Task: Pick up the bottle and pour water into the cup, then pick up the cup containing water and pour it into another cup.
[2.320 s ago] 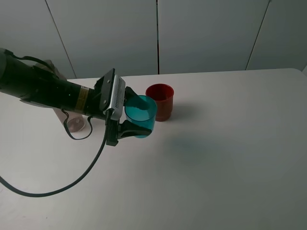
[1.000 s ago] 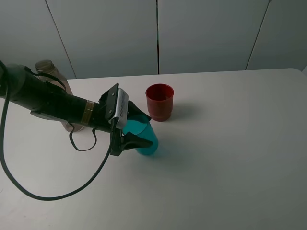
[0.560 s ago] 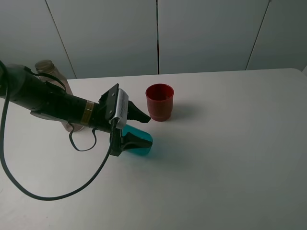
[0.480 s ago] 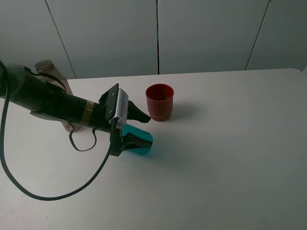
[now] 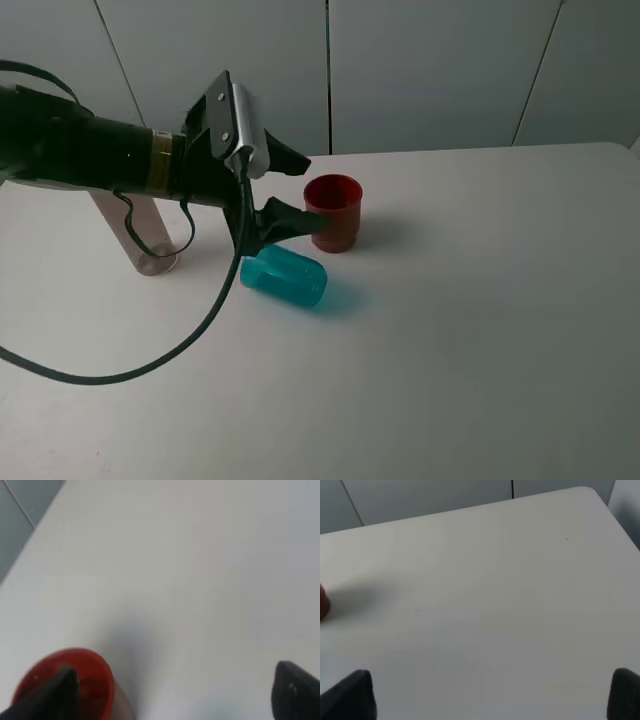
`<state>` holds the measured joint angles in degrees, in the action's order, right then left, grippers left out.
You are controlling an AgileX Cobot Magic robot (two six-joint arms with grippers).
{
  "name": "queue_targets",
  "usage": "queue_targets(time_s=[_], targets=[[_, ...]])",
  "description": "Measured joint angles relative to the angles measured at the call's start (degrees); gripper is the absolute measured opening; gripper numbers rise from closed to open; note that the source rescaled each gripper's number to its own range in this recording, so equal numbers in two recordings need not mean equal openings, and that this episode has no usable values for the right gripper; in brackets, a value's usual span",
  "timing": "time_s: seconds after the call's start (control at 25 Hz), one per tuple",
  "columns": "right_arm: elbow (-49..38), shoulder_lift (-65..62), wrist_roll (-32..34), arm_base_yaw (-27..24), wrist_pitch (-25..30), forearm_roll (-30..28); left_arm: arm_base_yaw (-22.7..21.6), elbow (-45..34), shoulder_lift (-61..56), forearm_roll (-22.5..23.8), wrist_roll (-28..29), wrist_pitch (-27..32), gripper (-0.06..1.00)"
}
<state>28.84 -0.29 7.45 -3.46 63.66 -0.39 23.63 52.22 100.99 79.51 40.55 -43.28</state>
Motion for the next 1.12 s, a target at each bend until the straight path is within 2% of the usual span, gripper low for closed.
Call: queue_targets(time_s=[0.12, 0.24, 0.36, 0.48, 0.52, 0.6, 0.64, 0.68, 0.72, 0.8, 0.88, 1.0, 1.12], targets=[[0.00, 0.00, 0.00, 0.00, 0.00, 0.00, 0.23, -0.05, -8.41, -0.22, 9.08, 4.09, 0.91], [0.00, 0.00, 0.00, 0.00, 0.00, 0.00, 0.26, -0.05, -16.74, 0.04, 19.08, 15.55, 0.91], [0.00, 0.00, 0.00, 0.00, 0.00, 0.00, 0.26, -0.05, -24.84, 0.55, 22.72, 24.69, 0.92], [0.00, 0.00, 0.00, 0.00, 0.00, 0.00, 0.26, -0.05, -32.03, 0.37, 24.34, 30.08, 0.92], [0.00, 0.00, 0.00, 0.00, 0.00, 0.00, 0.26, -0.05, -33.56, -1.07, 24.20, 32.38, 0.92], [0.00, 0.00, 0.00, 0.00, 0.00, 0.00, 0.26, -0.05, -36.49, -8.62, 19.30, 37.19, 0.92], [0.00, 0.00, 0.00, 0.00, 0.00, 0.00, 0.26, -0.05, -38.18, -14.43, 14.13, 40.31, 0.92], [0.00, 0.00, -0.12, 0.00, 0.00, 0.00, 0.26, -0.05, -39.39, -19.52, 8.74, 43.28, 0.92], [0.00, 0.00, -0.12, 0.00, 0.00, 0.00, 0.26, -0.05, -40.74, -26.85, 0.32, 47.14, 0.92], [0.00, 0.00, -0.12, 0.00, 0.00, 0.00, 0.26, -0.05, -43.19, -38.00, -12.72, 54.37, 0.92], [0.00, 0.00, -0.12, 0.00, 0.00, 0.00, 0.26, -0.05, -46.35, -48.08, -23.60, 62.87, 0.92], [0.00, 0.00, -0.12, 0.00, 0.00, 0.00, -1.54, -0.05, -52.17, -57.42, -29.39, 72.83, 0.92], [0.00, 0.00, -0.12, 0.00, 0.00, 0.00, -4.37, -0.05, -59.50, -60.50, -29.13, 80.64, 0.92]])
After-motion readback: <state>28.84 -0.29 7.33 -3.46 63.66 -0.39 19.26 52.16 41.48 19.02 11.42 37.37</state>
